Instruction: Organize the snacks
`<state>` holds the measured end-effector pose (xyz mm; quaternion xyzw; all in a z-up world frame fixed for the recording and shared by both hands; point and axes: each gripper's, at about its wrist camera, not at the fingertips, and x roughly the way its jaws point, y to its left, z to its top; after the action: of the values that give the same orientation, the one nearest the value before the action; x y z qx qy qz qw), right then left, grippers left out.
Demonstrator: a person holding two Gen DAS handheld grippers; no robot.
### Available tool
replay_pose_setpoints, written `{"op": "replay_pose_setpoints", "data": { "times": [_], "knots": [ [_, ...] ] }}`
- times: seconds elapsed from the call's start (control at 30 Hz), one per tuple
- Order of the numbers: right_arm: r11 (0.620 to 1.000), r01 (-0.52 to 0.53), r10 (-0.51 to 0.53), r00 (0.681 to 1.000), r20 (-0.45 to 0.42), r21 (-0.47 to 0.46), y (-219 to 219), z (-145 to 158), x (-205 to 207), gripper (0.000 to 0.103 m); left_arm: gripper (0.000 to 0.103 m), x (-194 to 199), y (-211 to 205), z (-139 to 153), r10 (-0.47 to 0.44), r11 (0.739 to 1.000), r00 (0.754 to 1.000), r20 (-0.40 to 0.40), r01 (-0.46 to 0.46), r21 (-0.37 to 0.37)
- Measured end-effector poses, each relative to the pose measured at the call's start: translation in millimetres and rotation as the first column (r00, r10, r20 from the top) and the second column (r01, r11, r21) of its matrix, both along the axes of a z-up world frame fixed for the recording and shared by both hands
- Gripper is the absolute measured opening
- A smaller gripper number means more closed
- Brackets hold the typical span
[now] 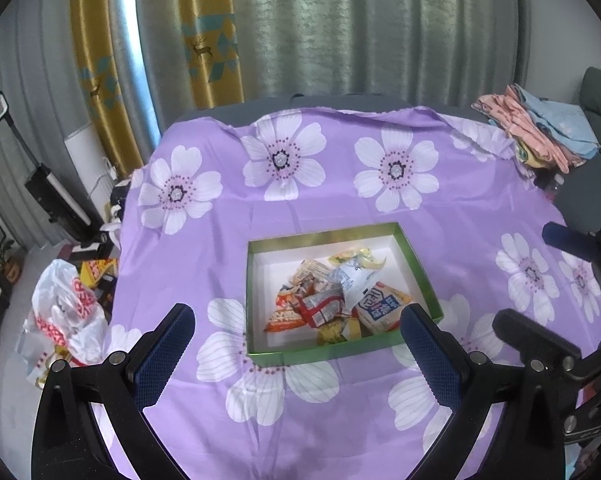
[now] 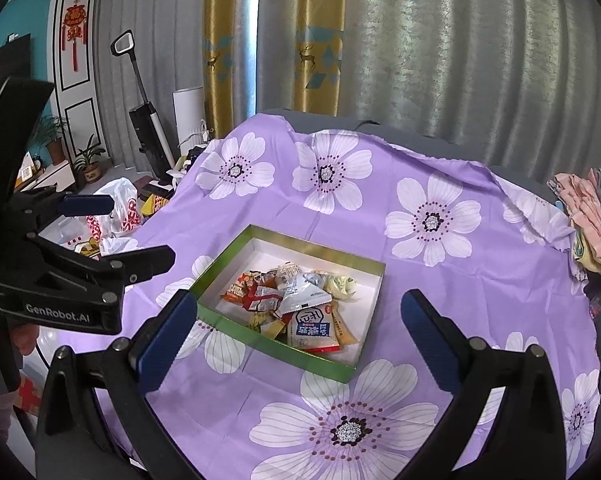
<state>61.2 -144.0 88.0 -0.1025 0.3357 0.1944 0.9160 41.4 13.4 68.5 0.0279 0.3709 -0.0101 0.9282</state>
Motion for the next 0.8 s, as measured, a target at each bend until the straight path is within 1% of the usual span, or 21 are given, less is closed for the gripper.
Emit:
{"op": "replay_pose_setpoints", "data": {
  "times": [0.8],
  "knots": [
    [1.0,0.005,-0.005,1.0,0.003,0.001,-8.0,2.0,7.3,0.103,0.102,7.4,-1.7,1.1,-0.002,1.0,1.0,0.002,0.002,-0.004]
  ]
}}
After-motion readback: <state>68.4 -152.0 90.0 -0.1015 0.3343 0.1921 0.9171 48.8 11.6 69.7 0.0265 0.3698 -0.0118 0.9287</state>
